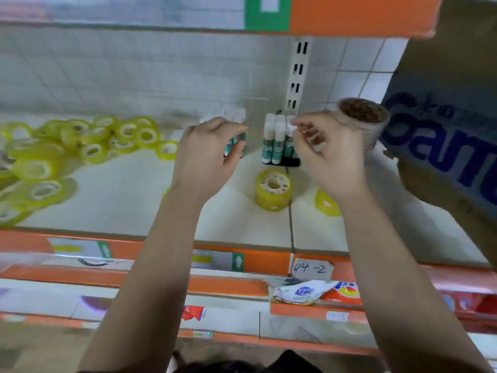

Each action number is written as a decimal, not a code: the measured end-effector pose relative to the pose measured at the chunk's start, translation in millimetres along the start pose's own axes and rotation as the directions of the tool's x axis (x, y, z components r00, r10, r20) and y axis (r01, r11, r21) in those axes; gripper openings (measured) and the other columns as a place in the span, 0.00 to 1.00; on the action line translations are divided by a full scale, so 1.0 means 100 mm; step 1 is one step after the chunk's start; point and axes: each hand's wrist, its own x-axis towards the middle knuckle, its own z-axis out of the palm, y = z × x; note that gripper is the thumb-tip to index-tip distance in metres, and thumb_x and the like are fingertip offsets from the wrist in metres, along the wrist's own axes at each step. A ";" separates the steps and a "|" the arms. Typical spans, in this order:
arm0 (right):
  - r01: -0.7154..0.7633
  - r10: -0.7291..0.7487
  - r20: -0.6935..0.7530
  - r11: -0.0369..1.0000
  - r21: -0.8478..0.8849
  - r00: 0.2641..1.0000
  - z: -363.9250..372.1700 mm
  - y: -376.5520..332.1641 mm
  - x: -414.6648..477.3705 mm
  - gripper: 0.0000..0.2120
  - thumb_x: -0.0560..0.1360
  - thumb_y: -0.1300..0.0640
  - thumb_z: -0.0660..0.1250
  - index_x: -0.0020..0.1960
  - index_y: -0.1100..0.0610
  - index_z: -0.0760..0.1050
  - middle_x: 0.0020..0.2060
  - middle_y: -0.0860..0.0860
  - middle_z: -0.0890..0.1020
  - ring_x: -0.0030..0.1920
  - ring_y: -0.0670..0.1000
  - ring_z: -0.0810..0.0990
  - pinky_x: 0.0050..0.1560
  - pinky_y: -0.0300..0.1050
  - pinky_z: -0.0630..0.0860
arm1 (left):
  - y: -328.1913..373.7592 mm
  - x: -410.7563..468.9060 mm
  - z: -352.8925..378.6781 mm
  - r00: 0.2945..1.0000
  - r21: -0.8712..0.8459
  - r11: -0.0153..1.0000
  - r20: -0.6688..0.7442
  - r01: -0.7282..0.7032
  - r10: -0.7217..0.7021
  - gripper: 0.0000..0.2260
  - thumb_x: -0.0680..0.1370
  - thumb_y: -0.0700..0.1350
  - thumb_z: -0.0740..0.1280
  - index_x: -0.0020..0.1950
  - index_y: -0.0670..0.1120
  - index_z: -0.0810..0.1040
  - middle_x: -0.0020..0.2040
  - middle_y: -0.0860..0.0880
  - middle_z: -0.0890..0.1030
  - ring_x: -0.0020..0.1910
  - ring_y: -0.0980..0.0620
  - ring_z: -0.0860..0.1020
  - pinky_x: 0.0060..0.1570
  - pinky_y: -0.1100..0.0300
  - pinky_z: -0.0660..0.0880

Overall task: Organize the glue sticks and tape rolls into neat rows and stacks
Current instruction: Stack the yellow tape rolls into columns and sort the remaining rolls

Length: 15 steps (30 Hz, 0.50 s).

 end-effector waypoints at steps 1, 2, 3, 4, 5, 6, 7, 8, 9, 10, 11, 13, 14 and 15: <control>0.013 -0.013 0.010 1.000 0.017 1.000 0.10 -0.08 0.02 0.07 0.74 0.60 0.67 0.51 0.58 0.82 0.43 0.53 0.82 0.39 0.48 0.79 0.44 0.47 0.78 | -0.11 -0.07 -0.06 1.000 0.012 1.000 -0.003 0.021 -0.021 0.12 0.76 0.45 0.64 0.56 0.45 0.82 0.49 0.46 0.83 0.45 0.42 0.81 0.46 0.45 0.77; 0.026 -0.027 0.021 0.999 0.030 0.999 0.23 -0.17 0.03 0.07 0.74 0.60 0.67 0.50 0.58 0.82 0.43 0.53 0.82 0.39 0.49 0.80 0.44 0.48 0.78 | -0.23 -0.15 -0.13 0.999 0.026 0.999 -0.004 0.041 -0.041 0.12 0.76 0.45 0.64 0.56 0.45 0.82 0.49 0.46 0.83 0.45 0.41 0.81 0.45 0.45 0.77; 0.037 -0.038 0.035 0.999 0.037 0.999 0.37 -0.26 0.03 0.07 0.74 0.60 0.67 0.50 0.58 0.82 0.42 0.52 0.82 0.39 0.51 0.80 0.44 0.49 0.78 | -0.37 -0.23 -0.22 0.998 0.041 0.997 -0.006 0.059 -0.059 0.12 0.76 0.45 0.64 0.56 0.44 0.82 0.49 0.45 0.83 0.44 0.40 0.81 0.45 0.44 0.78; 0.047 -0.049 0.049 0.998 0.040 0.998 0.51 -0.35 0.04 0.07 0.74 0.60 0.67 0.50 0.58 0.82 0.42 0.51 0.81 0.40 0.51 0.80 0.45 0.50 0.78 | -0.50 -0.30 -0.31 0.997 0.053 0.996 -0.012 0.073 -0.073 0.12 0.76 0.45 0.65 0.56 0.44 0.82 0.49 0.44 0.83 0.43 0.40 0.81 0.44 0.44 0.78; 0.054 -0.057 0.064 0.997 0.047 0.996 0.66 -0.44 0.04 0.07 0.74 0.61 0.67 0.50 0.59 0.82 0.42 0.49 0.81 0.40 0.51 0.80 0.45 0.50 0.78 | -0.63 -0.38 -0.39 0.996 0.063 0.994 -0.019 0.085 -0.084 0.12 0.76 0.44 0.65 0.56 0.43 0.82 0.48 0.44 0.83 0.43 0.40 0.81 0.43 0.45 0.78; 0.060 -0.065 0.079 0.996 0.060 0.995 0.80 -0.53 0.05 0.07 0.73 0.61 0.68 0.50 0.59 0.82 0.42 0.47 0.79 0.40 0.50 0.79 0.46 0.49 0.78 | -0.76 -0.44 -0.47 0.995 0.071 0.993 -0.024 0.097 -0.096 0.11 0.76 0.44 0.65 0.56 0.43 0.82 0.48 0.44 0.83 0.43 0.40 0.81 0.43 0.45 0.78; 0.068 -0.075 0.096 0.995 0.075 0.993 0.94 -0.62 0.05 0.07 0.73 0.61 0.68 0.50 0.59 0.82 0.42 0.46 0.79 0.40 0.49 0.79 0.46 0.49 0.78 | -0.87 -0.51 -0.56 0.994 0.078 0.991 -0.025 0.108 -0.107 0.11 0.76 0.44 0.66 0.55 0.43 0.82 0.48 0.44 0.83 0.43 0.40 0.81 0.42 0.46 0.78; 0.077 -0.086 0.110 0.993 0.085 0.990 1.08 -0.71 0.05 0.07 0.73 0.61 0.68 0.50 0.59 0.82 0.43 0.45 0.78 0.41 0.49 0.80 0.46 0.49 0.78 | -0.99 -0.57 -0.64 0.992 0.085 0.989 -0.024 0.122 -0.120 0.11 0.76 0.44 0.66 0.55 0.43 0.82 0.48 0.44 0.83 0.43 0.40 0.81 0.42 0.46 0.78; 0.080 -0.091 0.123 0.993 0.091 0.988 1.23 -0.80 0.05 0.07 0.73 0.61 0.67 0.49 0.58 0.82 0.43 0.46 0.78 0.41 0.49 0.80 0.46 0.48 0.78 | -1.10 -0.63 -0.72 0.990 0.092 0.986 -0.022 0.137 -0.136 0.11 0.76 0.44 0.66 0.56 0.44 0.82 0.48 0.45 0.83 0.43 0.40 0.81 0.43 0.46 0.78; 0.073 -0.087 0.137 0.992 0.101 0.987 1.36 -0.90 0.05 0.07 0.73 0.60 0.68 0.49 0.58 0.82 0.43 0.45 0.78 0.41 0.49 0.80 0.45 0.47 0.78 | -1.22 -0.70 -0.81 0.988 0.098 0.983 -0.019 0.154 -0.153 0.12 0.76 0.45 0.66 0.56 0.44 0.82 0.49 0.45 0.83 0.44 0.40 0.81 0.44 0.46 0.78; 0.061 -0.078 0.149 0.992 0.115 0.986 1.50 -0.99 0.04 0.07 0.73 0.60 0.68 0.50 0.57 0.82 0.43 0.45 0.78 0.40 0.49 0.79 0.44 0.46 0.78 | -1.33 -0.77 -0.89 0.986 0.104 0.980 -0.016 0.169 -0.168 0.12 0.76 0.45 0.66 0.56 0.44 0.82 0.49 0.45 0.83 0.44 0.40 0.81 0.44 0.46 0.78; 0.048 -0.071 0.166 0.989 0.138 0.983 1.77 -1.17 0.03 0.08 0.73 0.60 0.68 0.50 0.57 0.82 0.43 0.45 0.78 0.40 0.49 0.79 0.43 0.45 0.77 | -1.56 -0.90 -1.04 0.982 0.122 0.974 -0.010 0.191 -0.191 0.12 0.76 0.45 0.65 0.56 0.44 0.82 0.49 0.46 0.83 0.45 0.40 0.81 0.44 0.47 0.78; 0.046 -0.072 0.173 0.988 0.147 0.982 1.90 -1.26 0.03 0.08 0.72 0.60 0.68 0.50 0.57 0.82 0.43 0.46 0.79 0.40 0.49 0.79 0.43 0.45 0.77 | -1.68 -0.97 -1.12 0.980 0.136 0.970 -0.008 0.199 -0.200 0.12 0.76 0.45 0.65 0.56 0.44 0.82 0.49 0.46 0.82 0.45 0.40 0.81 0.45 0.47 0.77; 0.046 -0.074 0.180 0.987 0.155 0.981 2.04 -1.35 0.01 0.08 0.72 0.60 0.68 0.50 0.57 0.82 0.43 0.47 0.80 0.41 0.49 0.79 0.43 0.46 0.78 | -1.79 -1.04 -1.19 0.978 0.147 0.967 -0.008 0.206 -0.207 0.12 0.76 0.45 0.65 0.56 0.45 0.82 0.50 0.46 0.82 0.46 0.40 0.81 0.45 0.47 0.77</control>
